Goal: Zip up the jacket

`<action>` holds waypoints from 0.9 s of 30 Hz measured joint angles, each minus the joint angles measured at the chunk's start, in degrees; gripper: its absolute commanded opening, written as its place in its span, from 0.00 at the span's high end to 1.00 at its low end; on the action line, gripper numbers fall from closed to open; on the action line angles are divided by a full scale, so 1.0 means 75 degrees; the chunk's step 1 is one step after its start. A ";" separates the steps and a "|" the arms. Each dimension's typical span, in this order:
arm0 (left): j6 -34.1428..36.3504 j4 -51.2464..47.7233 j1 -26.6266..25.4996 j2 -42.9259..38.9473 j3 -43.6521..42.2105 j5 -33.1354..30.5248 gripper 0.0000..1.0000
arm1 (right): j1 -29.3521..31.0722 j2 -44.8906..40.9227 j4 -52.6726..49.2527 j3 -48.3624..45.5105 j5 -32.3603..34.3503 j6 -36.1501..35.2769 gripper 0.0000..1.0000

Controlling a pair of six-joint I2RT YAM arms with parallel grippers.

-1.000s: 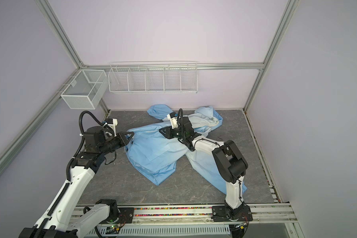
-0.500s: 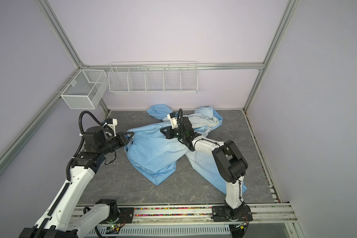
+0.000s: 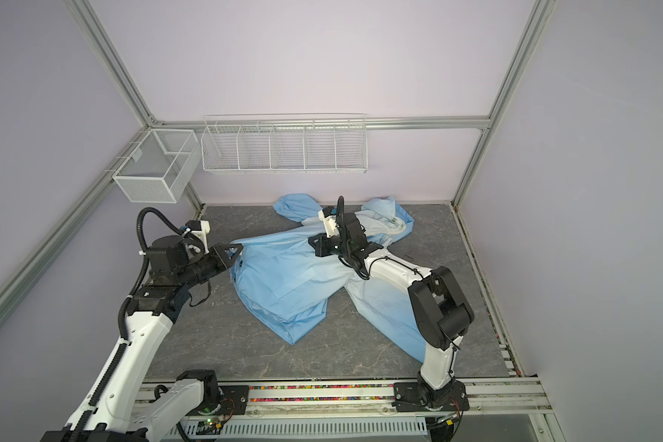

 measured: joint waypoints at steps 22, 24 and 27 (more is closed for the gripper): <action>0.0035 -0.0289 0.0093 -0.0233 -0.0262 -0.0956 1.00 | -0.1518 0.0023 -0.3955 0.1177 0.1926 -0.1102 0.93; 0.0038 -0.0286 0.0093 -0.0233 -0.0262 -0.0965 1.00 | -0.1749 0.0105 -0.4097 0.1323 0.2011 -0.1107 0.93; 0.0044 -0.0286 0.0093 -0.0233 -0.0262 -0.1032 1.00 | -0.1988 0.0262 -0.4290 0.1542 0.2133 -0.1107 0.93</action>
